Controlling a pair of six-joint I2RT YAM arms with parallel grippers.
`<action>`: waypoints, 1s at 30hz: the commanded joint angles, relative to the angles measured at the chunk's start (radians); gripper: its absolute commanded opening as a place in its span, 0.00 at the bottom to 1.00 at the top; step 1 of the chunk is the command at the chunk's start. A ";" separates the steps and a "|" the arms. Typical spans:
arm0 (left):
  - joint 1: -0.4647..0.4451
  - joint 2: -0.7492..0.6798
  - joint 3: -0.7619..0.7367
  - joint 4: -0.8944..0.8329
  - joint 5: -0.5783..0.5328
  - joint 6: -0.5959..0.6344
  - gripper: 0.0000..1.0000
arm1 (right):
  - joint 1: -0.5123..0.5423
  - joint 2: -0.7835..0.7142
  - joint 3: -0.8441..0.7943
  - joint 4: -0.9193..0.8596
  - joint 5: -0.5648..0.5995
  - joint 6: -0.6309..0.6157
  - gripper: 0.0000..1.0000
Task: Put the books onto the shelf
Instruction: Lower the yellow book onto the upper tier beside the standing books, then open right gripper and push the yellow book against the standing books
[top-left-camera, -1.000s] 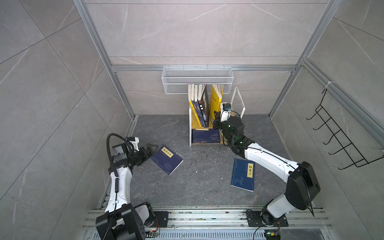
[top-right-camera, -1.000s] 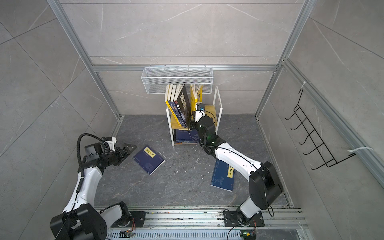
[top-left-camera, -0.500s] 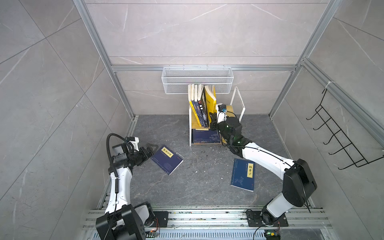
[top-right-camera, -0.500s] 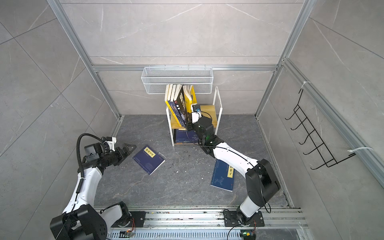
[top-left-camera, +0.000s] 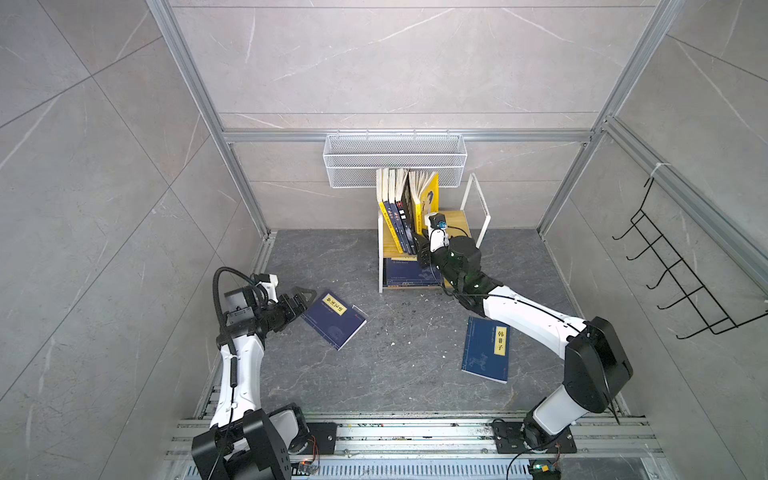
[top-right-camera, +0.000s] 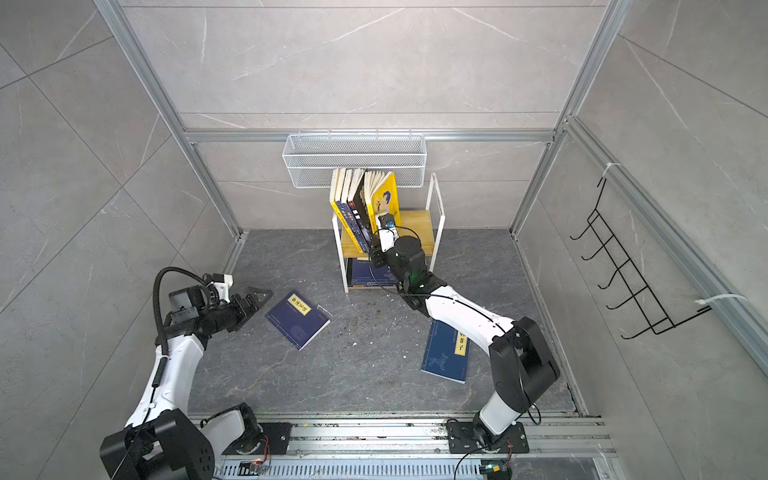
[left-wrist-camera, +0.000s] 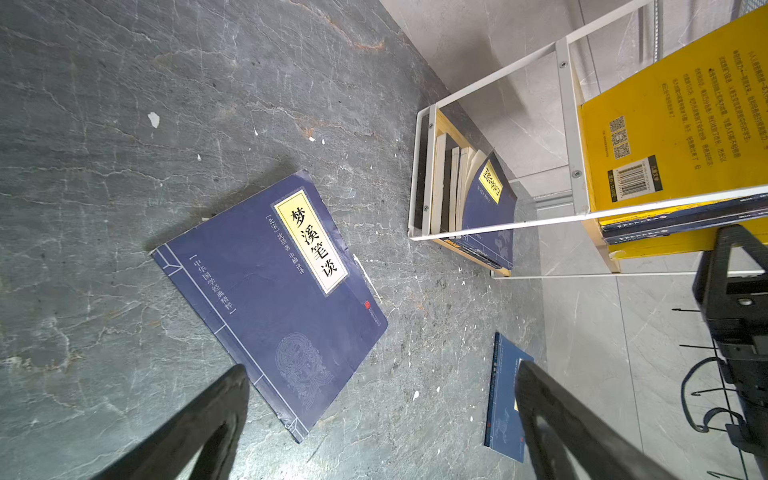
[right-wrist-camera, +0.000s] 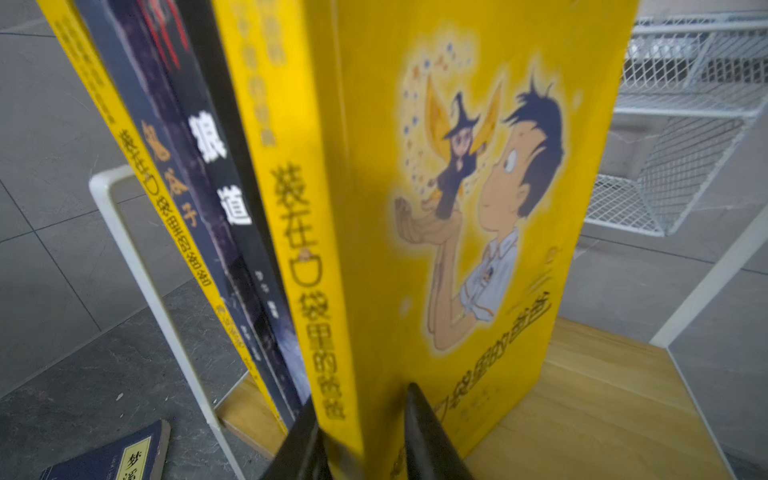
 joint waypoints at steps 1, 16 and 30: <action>-0.001 -0.025 0.028 0.002 0.030 0.014 1.00 | 0.002 0.004 -0.018 -0.025 -0.017 -0.012 0.36; 0.004 -0.031 0.025 0.000 0.029 0.012 1.00 | 0.002 -0.139 -0.077 -0.185 -0.078 -0.087 0.59; 0.004 -0.017 0.027 0.002 0.037 0.007 1.00 | -0.098 -0.092 0.038 -0.432 0.003 -0.006 0.52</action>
